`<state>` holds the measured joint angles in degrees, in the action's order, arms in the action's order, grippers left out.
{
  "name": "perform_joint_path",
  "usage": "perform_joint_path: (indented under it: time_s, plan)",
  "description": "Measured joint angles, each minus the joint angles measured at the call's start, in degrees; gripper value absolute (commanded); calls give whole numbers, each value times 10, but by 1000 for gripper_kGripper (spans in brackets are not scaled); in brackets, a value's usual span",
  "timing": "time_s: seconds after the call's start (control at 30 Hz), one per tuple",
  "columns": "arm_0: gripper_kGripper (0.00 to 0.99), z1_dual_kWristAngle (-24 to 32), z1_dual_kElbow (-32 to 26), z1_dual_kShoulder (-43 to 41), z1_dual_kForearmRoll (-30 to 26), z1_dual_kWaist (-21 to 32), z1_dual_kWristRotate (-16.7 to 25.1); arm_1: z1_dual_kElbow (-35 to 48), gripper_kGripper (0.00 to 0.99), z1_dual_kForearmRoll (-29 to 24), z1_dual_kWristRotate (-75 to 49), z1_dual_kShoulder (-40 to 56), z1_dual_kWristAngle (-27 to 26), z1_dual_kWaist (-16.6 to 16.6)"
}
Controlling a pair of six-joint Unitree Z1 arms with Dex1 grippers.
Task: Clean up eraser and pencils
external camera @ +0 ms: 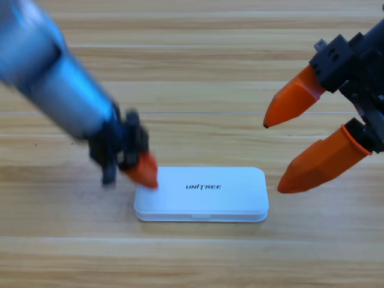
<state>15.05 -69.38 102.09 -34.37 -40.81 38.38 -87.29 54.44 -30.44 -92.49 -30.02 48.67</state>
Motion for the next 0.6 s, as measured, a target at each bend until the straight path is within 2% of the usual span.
perform_joint_path:
  time_s: [0.1, 0.23, 0.37, 0.6]
  plan:
    - [966, 0, -97, -48, -99, -7, 0, 0, 931, 0, 0, 0, 0, 0]
    - [971, 0, -182, -102, -173, -38, -4, 0, 931, 0, 0, 0, 0, 0]
    - [990, 1, -193, -138, -190, -86, -13, 0, 931, 0, 0, 0, 0, 0]
    - [990, 4, -183, -145, -192, -145, -32, 0, 931, 0, 0, -1, 0, 0]
